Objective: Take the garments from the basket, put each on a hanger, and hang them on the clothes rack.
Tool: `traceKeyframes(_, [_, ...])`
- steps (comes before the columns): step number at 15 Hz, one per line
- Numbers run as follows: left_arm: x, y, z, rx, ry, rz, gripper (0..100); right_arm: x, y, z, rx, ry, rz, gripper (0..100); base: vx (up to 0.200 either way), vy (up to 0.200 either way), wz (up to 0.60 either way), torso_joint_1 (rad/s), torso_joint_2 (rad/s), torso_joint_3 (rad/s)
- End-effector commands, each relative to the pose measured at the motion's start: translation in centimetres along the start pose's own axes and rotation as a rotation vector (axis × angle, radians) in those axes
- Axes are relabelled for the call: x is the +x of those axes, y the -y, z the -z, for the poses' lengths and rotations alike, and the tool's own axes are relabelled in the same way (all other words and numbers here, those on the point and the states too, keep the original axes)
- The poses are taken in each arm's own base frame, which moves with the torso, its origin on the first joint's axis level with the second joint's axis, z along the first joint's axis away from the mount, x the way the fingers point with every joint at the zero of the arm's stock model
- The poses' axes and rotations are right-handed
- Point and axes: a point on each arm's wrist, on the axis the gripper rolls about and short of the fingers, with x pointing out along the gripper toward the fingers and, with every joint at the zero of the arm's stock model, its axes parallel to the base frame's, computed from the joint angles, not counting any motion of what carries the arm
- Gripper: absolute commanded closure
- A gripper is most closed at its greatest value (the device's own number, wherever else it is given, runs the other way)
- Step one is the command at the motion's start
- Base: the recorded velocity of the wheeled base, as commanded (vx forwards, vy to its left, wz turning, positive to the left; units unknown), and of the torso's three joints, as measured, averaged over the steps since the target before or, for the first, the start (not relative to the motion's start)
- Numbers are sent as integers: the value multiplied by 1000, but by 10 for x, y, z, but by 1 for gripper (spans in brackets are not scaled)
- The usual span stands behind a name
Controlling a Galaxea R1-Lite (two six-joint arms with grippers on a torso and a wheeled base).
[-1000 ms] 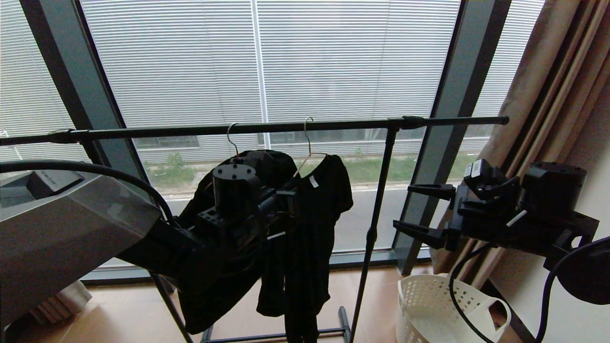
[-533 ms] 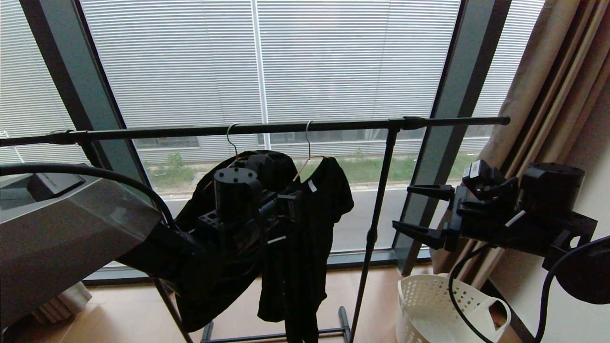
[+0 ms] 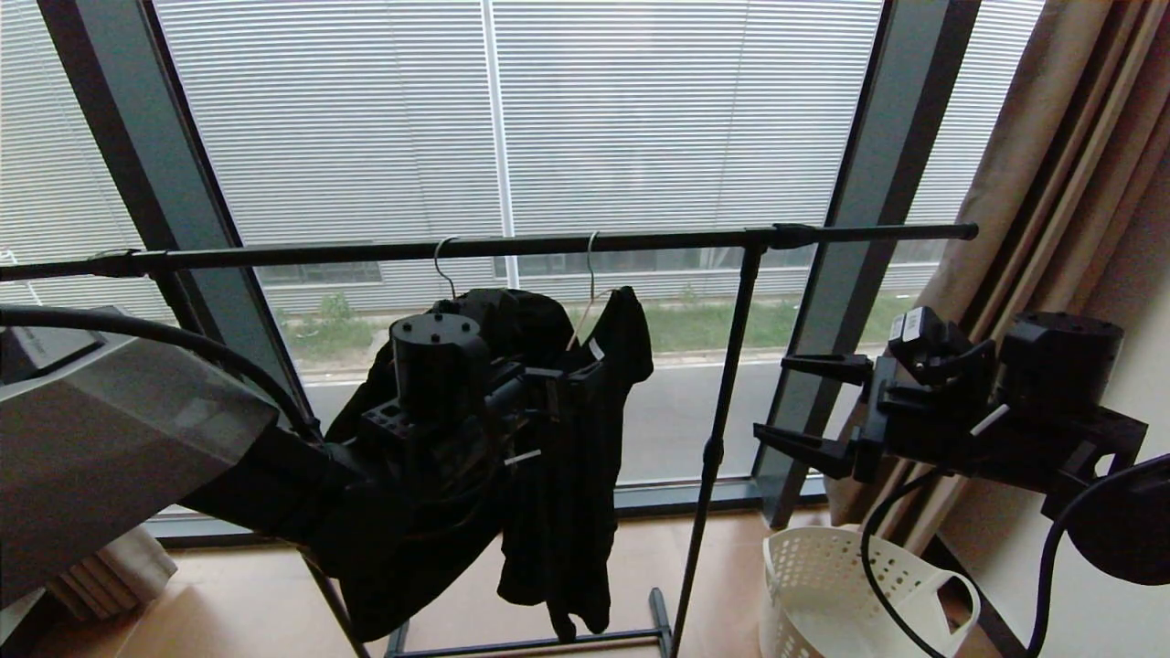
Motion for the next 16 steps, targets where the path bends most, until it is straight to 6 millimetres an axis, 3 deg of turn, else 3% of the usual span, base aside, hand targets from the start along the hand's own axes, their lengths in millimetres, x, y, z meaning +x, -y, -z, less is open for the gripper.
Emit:
traceKeyframes(1, [-20, -3, -14, 6, 25, -2, 0, -1, -1, -2, -6, 5, 1, 0, 0, 0, 0, 0, 0, 0])
traceKeyframes(4, [-46, -9, -12, 15, -1, -22, 0, -11, -8, -7, -13, 4, 47, 0, 0, 0, 0, 0, 0, 0])
traceKeyframes(7, [-96, -15, -11, 20, -8, -45, 0, -50, -41, -18, -29, -11, 190, 0, 0, 0, 0, 0, 0, 0])
traceKeyframes(11, [-153, -28, 10, 32, -42, -123, 0, -86, -81, 3, 22, -89, 296, 0, 0, 0, 0, 0, 0, 0])
traceKeyframes(16, [-196, -41, 35, 23, -117, -189, 0, -114, -111, 20, 145, -130, 456, 0, 0, 0, 0, 0, 0, 0])
